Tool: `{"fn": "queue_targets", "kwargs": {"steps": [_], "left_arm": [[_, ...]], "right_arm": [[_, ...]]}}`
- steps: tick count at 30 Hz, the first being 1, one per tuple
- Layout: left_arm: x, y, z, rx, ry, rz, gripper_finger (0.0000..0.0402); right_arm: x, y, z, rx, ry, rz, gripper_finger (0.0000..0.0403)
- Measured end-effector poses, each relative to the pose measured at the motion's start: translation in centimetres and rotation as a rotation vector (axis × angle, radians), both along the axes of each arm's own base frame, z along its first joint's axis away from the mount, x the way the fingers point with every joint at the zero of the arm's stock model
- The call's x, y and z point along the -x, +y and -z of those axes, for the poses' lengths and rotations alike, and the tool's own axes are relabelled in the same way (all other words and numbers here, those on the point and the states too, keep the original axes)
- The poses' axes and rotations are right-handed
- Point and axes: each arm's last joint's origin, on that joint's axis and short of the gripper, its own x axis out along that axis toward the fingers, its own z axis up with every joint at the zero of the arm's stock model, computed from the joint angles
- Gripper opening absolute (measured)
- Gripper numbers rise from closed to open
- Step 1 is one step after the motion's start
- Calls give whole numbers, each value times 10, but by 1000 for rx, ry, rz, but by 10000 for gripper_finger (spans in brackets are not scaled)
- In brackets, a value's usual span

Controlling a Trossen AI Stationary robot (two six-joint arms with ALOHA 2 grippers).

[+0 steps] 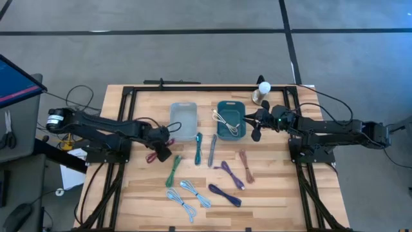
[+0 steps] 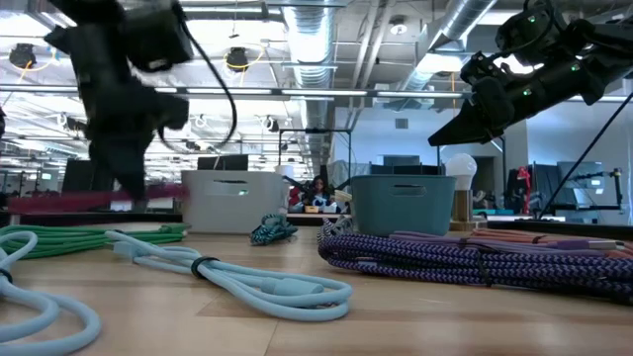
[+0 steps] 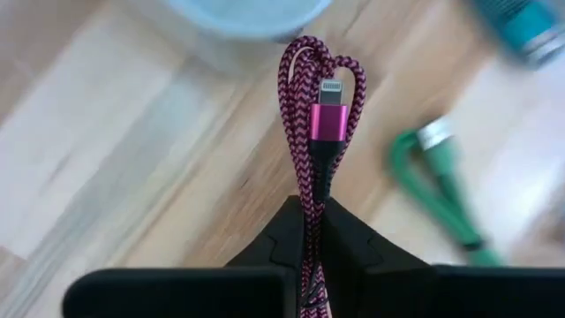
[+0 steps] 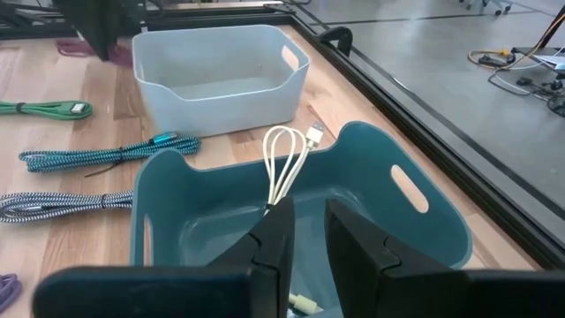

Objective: Pick & Place USB Port
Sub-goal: Put the pink patterned charger cable into the white bin

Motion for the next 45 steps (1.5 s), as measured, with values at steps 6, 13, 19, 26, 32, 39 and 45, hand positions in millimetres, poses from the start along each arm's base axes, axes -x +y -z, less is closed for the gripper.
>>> {"fn": "queue_targets", "kwargs": {"steps": [6, 13, 19, 26, 32, 39, 45], "left_arm": [[19, 0, -28, 1, -181, 1, 17], [29, 4, -45, -123, -333, -39, 17], [11, 6, -69, -295, -591, 41, 17], [-1, 22, -73, -447, -630, -3, 17], [-15, 53, -65, -519, -576, -103, 17], [-27, 91, -45, -371, -554, -108, 17], [-31, 115, -23, -264, -480, -178, 17]], "right_arm": [[0, 0, 0, -1, 3, 1, 59], [0, 0, 0, -2, 2, 1, 59], [0, 0, 0, -3, 2, 2, 59], [0, 0, 0, -3, 2, 2, 59], [0, 0, 0, -2, 2, 3, 59], [1, -3, 0, -3, 1, 17, 59], [1, -3, 0, -3, 1, 21, 59]]}}
